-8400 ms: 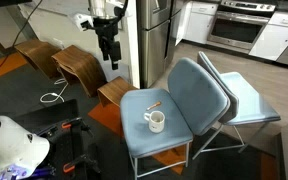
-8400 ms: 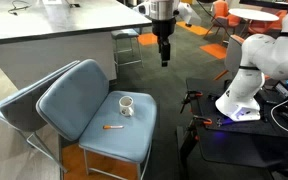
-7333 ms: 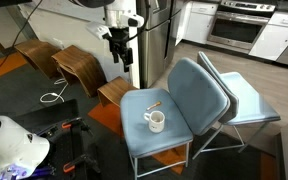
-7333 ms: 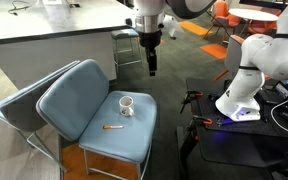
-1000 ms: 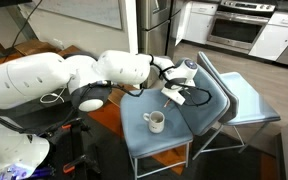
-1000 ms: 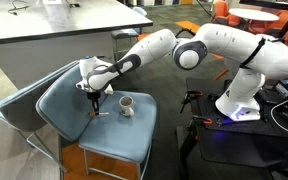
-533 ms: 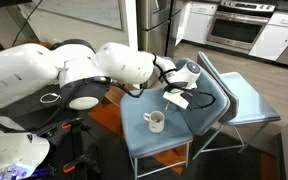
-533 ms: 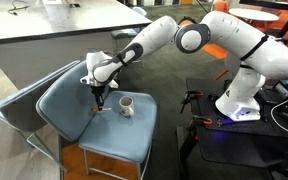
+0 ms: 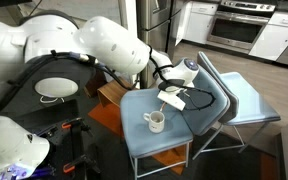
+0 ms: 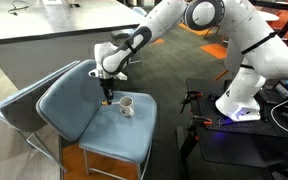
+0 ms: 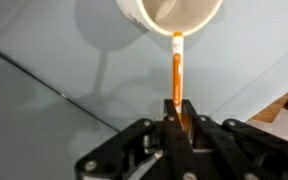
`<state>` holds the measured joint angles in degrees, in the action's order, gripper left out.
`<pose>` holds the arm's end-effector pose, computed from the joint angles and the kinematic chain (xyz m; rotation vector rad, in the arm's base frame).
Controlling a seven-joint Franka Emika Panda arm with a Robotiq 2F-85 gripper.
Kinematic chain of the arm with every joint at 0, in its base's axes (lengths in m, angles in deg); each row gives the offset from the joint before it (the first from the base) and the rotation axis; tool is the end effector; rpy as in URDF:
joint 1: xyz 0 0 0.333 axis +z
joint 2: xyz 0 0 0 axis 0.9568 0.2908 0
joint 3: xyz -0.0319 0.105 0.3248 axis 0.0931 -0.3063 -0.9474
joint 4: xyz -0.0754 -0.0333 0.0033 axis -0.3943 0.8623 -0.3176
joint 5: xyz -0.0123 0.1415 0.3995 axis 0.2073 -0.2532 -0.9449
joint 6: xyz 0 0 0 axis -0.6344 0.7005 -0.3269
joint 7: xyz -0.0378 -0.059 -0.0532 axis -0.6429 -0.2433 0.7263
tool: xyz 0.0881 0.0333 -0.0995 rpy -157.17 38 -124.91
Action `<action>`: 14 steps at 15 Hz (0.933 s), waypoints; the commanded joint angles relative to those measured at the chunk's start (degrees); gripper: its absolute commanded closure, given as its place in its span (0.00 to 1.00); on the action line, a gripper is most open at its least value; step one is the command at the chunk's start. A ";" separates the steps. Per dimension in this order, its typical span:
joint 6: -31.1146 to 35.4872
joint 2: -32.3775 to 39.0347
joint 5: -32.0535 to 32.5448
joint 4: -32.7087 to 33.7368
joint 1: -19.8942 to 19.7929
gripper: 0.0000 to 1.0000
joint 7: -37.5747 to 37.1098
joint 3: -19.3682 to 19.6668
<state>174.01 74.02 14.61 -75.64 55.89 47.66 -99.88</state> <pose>0.7512 -0.0316 0.0849 -2.7170 -0.9201 -0.0869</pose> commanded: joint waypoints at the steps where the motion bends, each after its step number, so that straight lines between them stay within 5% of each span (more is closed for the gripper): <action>1: 5.79 -9.88 -2.94 -14.56 -2.29 0.97 3.98 -0.46; 8: 14.98 -20.57 -9.97 -33.35 -4.50 0.97 12.62 -2.07; 14: 22.16 -19.91 -11.10 -34.18 -5.89 0.97 17.22 -2.04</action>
<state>194.20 54.84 4.57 -109.10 51.38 62.21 -101.04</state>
